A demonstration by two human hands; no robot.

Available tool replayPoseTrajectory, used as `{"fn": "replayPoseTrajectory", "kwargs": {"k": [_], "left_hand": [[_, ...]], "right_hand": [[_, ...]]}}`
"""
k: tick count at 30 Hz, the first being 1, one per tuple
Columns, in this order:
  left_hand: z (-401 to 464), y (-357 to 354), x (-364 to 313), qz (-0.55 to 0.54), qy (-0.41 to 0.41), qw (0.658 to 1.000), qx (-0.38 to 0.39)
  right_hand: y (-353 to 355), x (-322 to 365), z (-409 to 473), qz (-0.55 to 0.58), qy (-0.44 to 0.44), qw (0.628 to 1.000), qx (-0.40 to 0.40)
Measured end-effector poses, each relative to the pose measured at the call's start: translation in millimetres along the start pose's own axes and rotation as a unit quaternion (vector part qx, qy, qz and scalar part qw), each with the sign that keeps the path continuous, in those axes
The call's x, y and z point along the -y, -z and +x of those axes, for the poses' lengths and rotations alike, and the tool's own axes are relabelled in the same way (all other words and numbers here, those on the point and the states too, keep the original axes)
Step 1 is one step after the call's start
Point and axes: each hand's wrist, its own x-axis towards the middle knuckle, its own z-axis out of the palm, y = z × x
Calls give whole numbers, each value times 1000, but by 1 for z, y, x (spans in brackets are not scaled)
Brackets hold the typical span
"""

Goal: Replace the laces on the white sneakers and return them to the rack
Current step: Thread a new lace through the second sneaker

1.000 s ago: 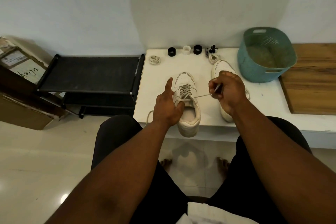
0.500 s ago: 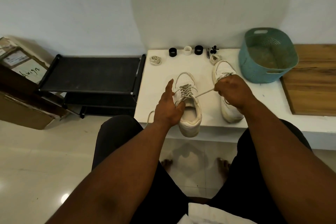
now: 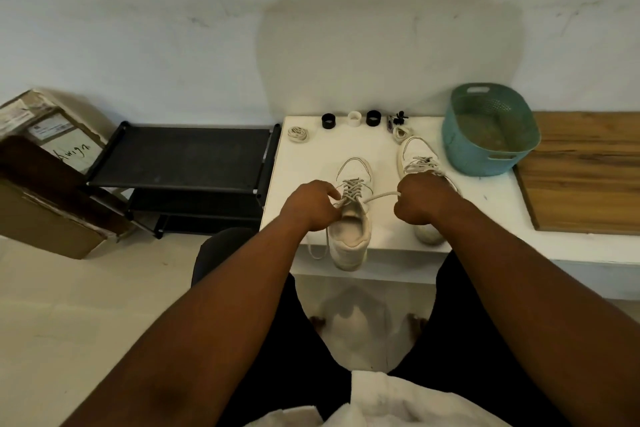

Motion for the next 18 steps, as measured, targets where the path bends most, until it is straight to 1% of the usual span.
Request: {"fn": "replayPoseTrajectory", "kwargs": {"k": [2,3,5,8,10,11,13,14,16,18], "left_hand": [[-2,2,-4,71,20,997,22],[-4,3,-5,85,27,995,41],[-5,3,-4,67,38,994,72],[-13,4,-5,36,45,994,88],[-14,6,-6,-24,66,995,74],[-16,7,-7,-61,81,993,62],[-18,15,-11,-132,96,986,43],[-19,20,-13,-177,94,979,40],[-26,35,-23,-280,92,955,34],[-36,57,-33,-352,83,932,25]], "right_hand": [[8,-4,-7,0,26,1000,-8],[15,-5,-12,12,43,999,-15],[30,-7,-20,75,61,995,-18],[46,-10,-35,219,62,973,-30],[53,-12,-40,279,49,959,-21],[53,-14,-41,292,35,956,-7],[55,-15,-43,280,17,959,43],[55,-16,-43,265,11,962,67],[55,-15,-45,252,1,964,89],[61,-10,-54,309,4,946,97]]}}
